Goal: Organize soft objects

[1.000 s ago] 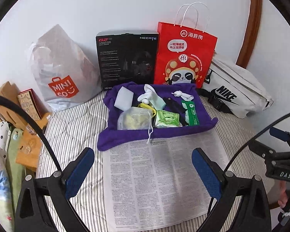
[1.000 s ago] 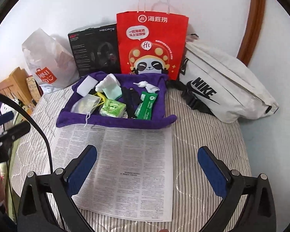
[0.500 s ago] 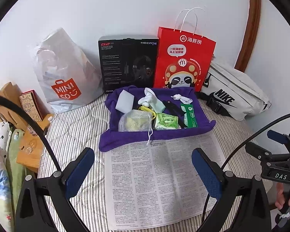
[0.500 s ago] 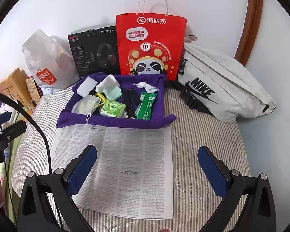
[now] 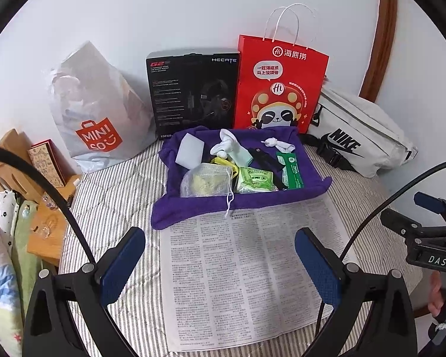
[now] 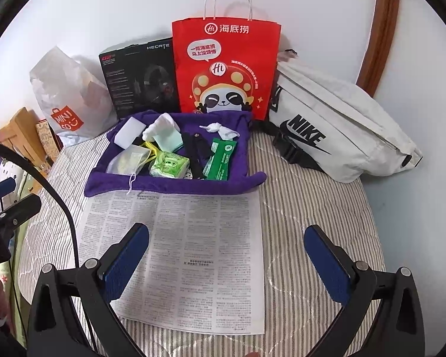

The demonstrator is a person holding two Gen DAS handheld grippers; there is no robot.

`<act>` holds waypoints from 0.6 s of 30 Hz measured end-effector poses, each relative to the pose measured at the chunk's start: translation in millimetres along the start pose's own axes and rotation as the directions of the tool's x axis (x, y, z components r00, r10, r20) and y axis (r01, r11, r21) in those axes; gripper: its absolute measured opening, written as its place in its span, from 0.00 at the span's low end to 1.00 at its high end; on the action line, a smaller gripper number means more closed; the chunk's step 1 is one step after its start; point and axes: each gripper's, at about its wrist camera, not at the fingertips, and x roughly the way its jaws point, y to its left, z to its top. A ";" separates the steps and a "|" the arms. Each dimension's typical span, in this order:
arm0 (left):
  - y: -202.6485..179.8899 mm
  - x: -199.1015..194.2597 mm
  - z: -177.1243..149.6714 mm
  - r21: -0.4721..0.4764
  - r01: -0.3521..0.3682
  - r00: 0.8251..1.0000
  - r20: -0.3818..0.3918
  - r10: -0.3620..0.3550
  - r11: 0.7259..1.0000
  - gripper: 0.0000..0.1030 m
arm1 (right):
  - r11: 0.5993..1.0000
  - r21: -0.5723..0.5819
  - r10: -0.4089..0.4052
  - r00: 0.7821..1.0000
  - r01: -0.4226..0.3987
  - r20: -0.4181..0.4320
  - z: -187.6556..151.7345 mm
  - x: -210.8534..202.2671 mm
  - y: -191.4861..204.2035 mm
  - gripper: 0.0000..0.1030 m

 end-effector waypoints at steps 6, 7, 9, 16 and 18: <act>0.8 -0.2 0.1 -0.002 0.000 1.000 0.001 0.000 1.000 0.99 | 1.000 -0.001 0.004 1.000 -0.004 -0.001 -1.1 -0.4 1.0 1.00; 1.3 0.3 0.6 0.000 0.002 1.000 -0.002 -0.002 1.000 0.99 | 1.000 -0.002 0.005 1.000 -0.005 -0.001 -1.1 -0.6 1.2 1.00; 1.2 0.0 0.5 0.001 0.001 1.000 -0.003 -0.001 1.000 0.99 | 1.000 -0.001 0.001 1.000 -0.001 0.000 -1.0 -0.9 1.2 1.00; -0.2 -1.3 0.5 -0.003 -0.002 1.000 -0.001 0.002 1.000 0.99 | 1.000 0.003 0.001 1.000 -0.001 -0.002 -1.9 -1.6 1.4 1.00; 0.0 -1.6 0.8 -0.002 -0.006 1.000 0.000 0.006 1.000 0.99 | 1.000 0.006 0.001 1.000 -0.001 0.000 -2.0 -1.5 1.3 1.00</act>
